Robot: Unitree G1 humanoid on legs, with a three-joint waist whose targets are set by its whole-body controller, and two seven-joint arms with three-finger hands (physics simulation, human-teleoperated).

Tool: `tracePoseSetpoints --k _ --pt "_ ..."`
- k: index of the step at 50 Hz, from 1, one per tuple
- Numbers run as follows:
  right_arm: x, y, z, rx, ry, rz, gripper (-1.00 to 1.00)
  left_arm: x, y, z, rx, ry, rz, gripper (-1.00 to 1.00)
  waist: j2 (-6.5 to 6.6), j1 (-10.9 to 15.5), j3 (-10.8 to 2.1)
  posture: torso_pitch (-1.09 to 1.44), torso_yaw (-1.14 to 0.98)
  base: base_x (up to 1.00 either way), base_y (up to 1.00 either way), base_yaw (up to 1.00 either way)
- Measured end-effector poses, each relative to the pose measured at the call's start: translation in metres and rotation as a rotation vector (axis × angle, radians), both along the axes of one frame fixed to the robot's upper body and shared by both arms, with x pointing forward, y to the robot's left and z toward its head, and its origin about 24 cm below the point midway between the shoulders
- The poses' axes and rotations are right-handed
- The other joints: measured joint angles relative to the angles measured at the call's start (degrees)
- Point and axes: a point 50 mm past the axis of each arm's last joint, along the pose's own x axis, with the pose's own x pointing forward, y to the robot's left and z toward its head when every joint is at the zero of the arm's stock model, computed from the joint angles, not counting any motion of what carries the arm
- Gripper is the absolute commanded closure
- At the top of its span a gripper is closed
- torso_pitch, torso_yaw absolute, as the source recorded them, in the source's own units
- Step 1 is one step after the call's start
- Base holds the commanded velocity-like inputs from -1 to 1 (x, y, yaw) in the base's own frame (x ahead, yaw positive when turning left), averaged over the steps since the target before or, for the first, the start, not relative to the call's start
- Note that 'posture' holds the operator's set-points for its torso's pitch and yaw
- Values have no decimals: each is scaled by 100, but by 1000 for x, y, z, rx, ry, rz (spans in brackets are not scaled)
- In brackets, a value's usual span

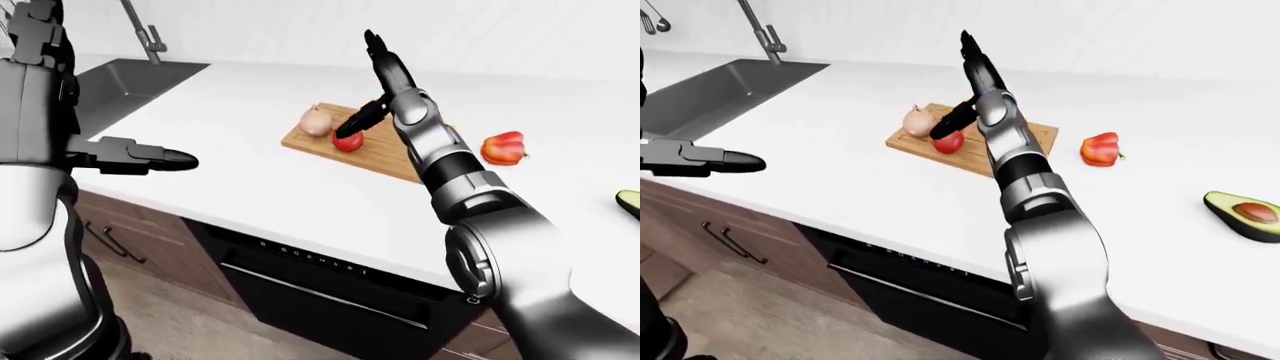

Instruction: Place the avocado, onion, tomato and bell pepper on the cutting board.

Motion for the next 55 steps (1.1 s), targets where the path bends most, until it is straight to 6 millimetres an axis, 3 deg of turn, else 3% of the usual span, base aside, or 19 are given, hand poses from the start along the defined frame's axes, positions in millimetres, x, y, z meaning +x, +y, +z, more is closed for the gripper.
tracePoseSetpoints --k 14,24,43,55 --pt "1 -60 14 7 -26 -181 -100 1 -4 1 32 13 -14 -100 -47 -52 16 0 25 0 0 0" --pt "-2 -87 9 12 -22 -279 -100 3 -5 -2 35 25 -22 -100 -88 -228 30 0 20 0 0 0" --pt "-3 -92 7 17 -29 -304 -100 2 -7 -3 56 30 -29 -100 -133 -771 82 0 10 0 0 0" --pt "-3 -93 4 19 -33 -328 -100 3 -7 -3 66 37 -25 -100 -168 -1331 155 0 4 0 0 0"
